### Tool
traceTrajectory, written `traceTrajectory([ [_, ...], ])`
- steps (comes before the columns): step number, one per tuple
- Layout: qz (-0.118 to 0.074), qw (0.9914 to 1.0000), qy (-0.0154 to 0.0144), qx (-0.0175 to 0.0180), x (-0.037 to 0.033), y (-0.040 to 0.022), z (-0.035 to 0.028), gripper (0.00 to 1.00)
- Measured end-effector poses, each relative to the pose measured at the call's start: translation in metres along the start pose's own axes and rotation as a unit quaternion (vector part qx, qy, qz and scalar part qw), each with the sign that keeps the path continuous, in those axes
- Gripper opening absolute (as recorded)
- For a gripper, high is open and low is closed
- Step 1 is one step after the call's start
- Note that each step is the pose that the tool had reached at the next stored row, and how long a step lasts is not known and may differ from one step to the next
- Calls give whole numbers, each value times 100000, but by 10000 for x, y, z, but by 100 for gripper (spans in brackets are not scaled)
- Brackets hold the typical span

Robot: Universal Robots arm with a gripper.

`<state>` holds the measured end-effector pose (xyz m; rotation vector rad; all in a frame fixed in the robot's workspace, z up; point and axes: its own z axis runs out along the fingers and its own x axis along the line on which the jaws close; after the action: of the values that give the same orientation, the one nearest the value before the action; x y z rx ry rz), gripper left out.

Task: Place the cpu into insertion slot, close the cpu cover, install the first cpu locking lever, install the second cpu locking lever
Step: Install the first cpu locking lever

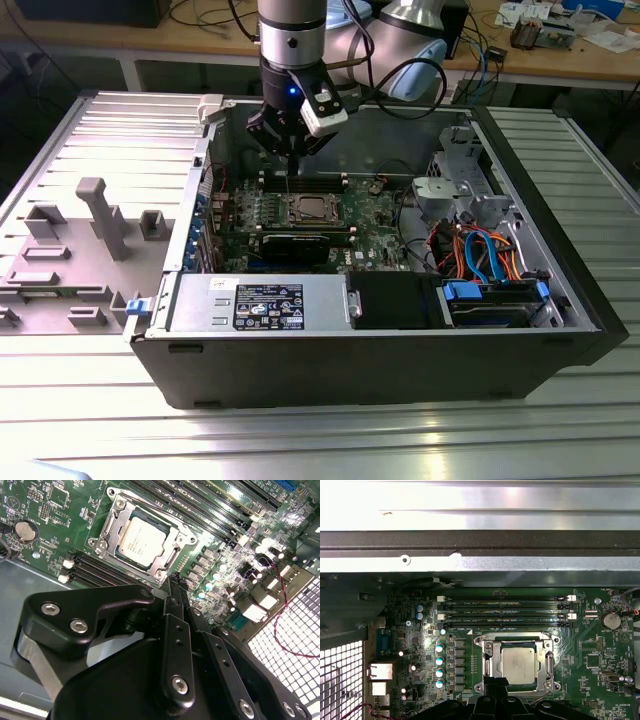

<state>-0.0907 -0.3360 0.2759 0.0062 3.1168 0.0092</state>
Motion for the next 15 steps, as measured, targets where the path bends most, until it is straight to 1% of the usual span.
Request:
traceTrajectory([
  [10, 5, 100000, 3, 9, 5, 0, -1, 11],
  [12, 11, 100000, -3, -1, 16, 0, 0, 11],
  [15, -17, 100000, 1, 3, 62, 0, 2, 11],
])
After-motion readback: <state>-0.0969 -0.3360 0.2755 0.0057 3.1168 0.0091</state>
